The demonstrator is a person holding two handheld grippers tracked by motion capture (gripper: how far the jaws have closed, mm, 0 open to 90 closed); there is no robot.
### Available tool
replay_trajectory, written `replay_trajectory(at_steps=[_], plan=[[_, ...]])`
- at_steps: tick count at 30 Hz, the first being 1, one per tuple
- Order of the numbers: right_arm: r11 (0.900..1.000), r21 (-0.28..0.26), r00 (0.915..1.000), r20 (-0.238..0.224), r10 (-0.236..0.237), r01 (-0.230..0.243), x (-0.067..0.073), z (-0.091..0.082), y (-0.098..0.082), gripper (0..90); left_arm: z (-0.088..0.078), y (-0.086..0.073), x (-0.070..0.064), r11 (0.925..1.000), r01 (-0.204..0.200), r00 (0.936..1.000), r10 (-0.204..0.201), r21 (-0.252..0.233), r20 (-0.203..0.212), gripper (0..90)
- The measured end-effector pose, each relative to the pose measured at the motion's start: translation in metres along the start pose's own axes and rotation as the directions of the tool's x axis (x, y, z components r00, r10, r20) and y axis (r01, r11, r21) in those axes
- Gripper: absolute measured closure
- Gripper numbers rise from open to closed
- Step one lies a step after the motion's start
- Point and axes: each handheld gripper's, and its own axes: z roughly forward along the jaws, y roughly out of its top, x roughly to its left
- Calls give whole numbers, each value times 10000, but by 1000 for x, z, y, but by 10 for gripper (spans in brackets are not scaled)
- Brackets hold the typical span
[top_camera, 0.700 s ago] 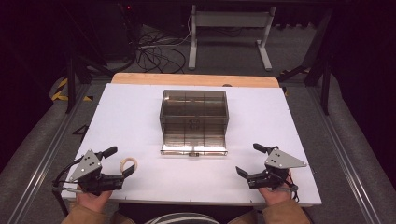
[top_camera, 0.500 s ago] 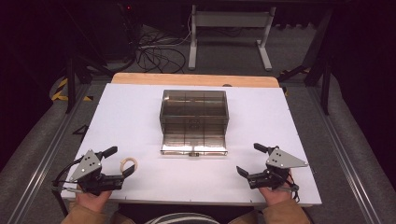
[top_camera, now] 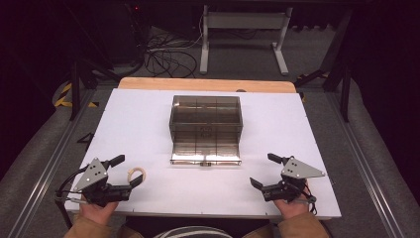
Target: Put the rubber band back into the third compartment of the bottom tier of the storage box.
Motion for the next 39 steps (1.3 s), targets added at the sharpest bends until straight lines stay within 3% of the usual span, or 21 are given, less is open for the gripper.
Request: replay_trajectory(at_steps=[17, 39], plan=[[9999, 132, 9999, -113, 79, -78, 0, 3, -2, 6, 5, 14, 7, 9989, -294, 9992, 284, 355, 283, 122], [9996, 264, 9998, -157, 133, -128, -1, 5, -3, 6, 15, 30, 24, 9952, -354, 9978, 301, 908, 597, 123]])
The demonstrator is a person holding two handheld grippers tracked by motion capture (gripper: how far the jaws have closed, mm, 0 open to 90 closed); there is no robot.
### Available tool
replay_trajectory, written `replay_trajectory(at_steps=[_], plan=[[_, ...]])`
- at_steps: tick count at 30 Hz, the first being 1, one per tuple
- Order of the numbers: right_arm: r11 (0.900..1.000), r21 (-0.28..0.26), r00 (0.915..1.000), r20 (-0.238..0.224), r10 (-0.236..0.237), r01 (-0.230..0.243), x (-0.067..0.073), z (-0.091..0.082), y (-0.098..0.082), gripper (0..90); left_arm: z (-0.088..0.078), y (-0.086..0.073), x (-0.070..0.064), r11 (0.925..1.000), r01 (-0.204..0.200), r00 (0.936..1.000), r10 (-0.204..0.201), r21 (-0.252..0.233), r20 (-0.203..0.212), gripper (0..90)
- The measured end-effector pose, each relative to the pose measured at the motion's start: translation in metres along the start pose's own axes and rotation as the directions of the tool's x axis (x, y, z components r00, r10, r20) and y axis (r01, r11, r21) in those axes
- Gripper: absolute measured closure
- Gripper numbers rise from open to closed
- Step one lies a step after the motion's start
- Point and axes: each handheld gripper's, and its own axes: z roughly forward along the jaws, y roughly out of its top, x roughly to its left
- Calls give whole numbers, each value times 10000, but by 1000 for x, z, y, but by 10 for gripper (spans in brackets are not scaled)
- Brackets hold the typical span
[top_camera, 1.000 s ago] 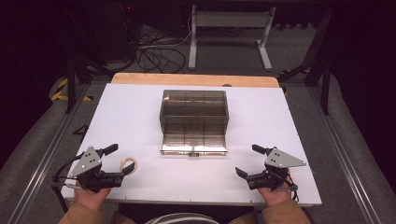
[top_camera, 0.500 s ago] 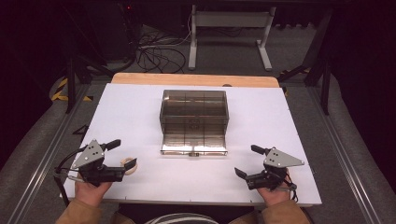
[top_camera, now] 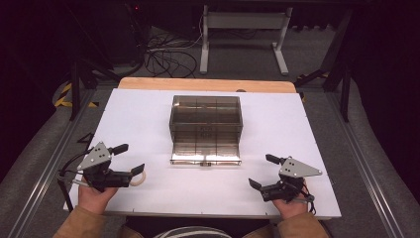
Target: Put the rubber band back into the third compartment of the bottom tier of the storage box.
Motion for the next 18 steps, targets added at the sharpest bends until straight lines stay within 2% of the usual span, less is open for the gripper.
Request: replay_trajectory(at_steps=[6, 12, 18], plan=[[10000, 14, 10000, -21, 14, -14, 0, 0, 0, 7, -3, 5, 2, 9989, -233, 9997, 237, 400, -90, 124], [10000, 31, 10000, -58, 37, -37, 0, 0, 0, 7, -4, 7, 6, 9975, -68, 9999, 60, 702, 119, 147], [10000, 40, 10000, -90, 27, -26, -1, 1, -1, 7, -2, 9, 7, 9941, -77, 9995, 42, 1084, 325, 165]])
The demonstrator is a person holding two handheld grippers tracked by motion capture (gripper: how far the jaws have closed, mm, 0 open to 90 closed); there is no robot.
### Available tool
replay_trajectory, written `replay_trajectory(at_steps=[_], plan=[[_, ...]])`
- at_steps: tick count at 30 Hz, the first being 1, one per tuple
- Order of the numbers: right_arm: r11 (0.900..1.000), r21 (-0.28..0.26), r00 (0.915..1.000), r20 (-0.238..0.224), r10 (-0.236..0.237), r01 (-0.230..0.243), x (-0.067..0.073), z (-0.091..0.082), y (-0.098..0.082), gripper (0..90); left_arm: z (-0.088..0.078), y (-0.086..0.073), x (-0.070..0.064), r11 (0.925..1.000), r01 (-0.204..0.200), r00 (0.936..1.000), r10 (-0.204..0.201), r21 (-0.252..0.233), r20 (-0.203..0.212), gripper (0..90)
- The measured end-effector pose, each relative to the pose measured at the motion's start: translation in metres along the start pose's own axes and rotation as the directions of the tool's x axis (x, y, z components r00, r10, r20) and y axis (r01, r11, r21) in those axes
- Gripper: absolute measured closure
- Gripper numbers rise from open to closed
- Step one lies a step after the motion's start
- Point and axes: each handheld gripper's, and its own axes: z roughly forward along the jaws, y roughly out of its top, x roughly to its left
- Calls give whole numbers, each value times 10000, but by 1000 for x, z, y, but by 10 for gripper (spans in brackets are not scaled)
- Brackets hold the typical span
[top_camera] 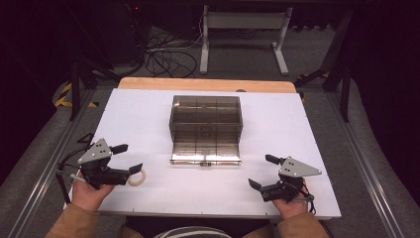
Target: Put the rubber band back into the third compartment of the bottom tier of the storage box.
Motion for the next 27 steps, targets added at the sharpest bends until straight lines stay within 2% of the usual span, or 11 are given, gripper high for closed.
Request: replay_trajectory(at_steps=[10, 12, 15, 20, 23, 27], plan=[[10000, 28, 10000, -62, 66, -65, 0, 0, 0, 8, 2, 2, 1, 9987, -234, 9997, 231, 460, 65, 181], [10000, 50, 10000, -66, 66, -66, 0, 1, 0, 8, 3, 3, 1, 9972, -304, 9995, 296, 682, 123, 193], [9999, 78, 9999, -101, 104, -103, -1, 1, -1, 9, 5, 3, 1, 9931, -528, 9986, 534, 1045, -31, 211], [9999, 114, 9998, -126, 126, -125, 0, 2, -1, 9, 8, 3, 1, 9876, -588, 9982, 594, 1458, 0, 253], [9998, 123, 9998, -146, 128, -126, -1, 2, -1, 9, 10, 3, 2, 9802, -642, 9977, 670, 1871, -84, 306], [9998, 137, 9997, -180, 144, -142, -1, 3, -1, 10, 14, 2, 4, 9718, -665, 9974, 713, 2260, -130, 333]])
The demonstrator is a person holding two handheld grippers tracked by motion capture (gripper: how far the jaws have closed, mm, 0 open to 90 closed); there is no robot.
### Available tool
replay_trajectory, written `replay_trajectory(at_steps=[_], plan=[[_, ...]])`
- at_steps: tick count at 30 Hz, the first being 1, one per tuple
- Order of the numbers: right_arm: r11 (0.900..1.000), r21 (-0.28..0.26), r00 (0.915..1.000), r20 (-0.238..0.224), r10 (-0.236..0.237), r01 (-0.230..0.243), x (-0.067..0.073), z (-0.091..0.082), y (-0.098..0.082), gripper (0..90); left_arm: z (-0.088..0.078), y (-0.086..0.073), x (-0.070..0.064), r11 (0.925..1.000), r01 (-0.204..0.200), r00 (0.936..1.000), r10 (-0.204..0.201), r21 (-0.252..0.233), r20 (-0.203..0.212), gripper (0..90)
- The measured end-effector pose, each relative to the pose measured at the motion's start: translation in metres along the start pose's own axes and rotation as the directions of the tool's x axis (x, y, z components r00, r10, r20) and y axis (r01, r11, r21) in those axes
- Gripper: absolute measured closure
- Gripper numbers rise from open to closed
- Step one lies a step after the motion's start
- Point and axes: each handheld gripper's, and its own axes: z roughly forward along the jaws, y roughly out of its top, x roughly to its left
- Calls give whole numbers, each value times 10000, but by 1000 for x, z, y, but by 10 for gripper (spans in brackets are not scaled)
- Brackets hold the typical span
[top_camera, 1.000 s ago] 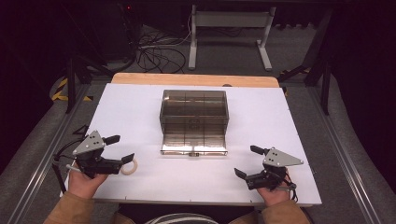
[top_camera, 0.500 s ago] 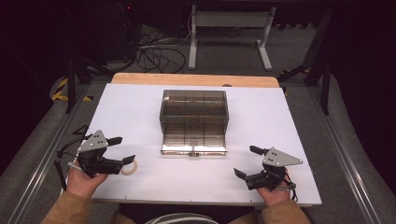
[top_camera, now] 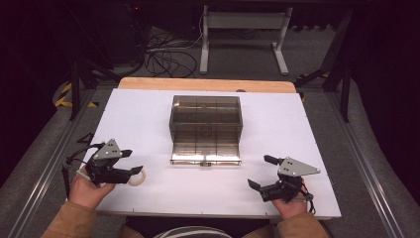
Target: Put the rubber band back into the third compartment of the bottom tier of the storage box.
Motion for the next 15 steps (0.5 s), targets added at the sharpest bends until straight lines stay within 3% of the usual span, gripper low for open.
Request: replay_trajectory(at_steps=[4, 15], plan=[[10000, 23, 10000, -10, -11, 11, 0, 0, 0, 10, 6, 0, 3, 9981, 116, 9998, -107, 604, -147, 383], [10000, 46, 9999, -107, 1, -1, 0, 1, 0, 10, 21, -3, 12, 9822, 319, 9993, -349, 1849, 130, 507]])
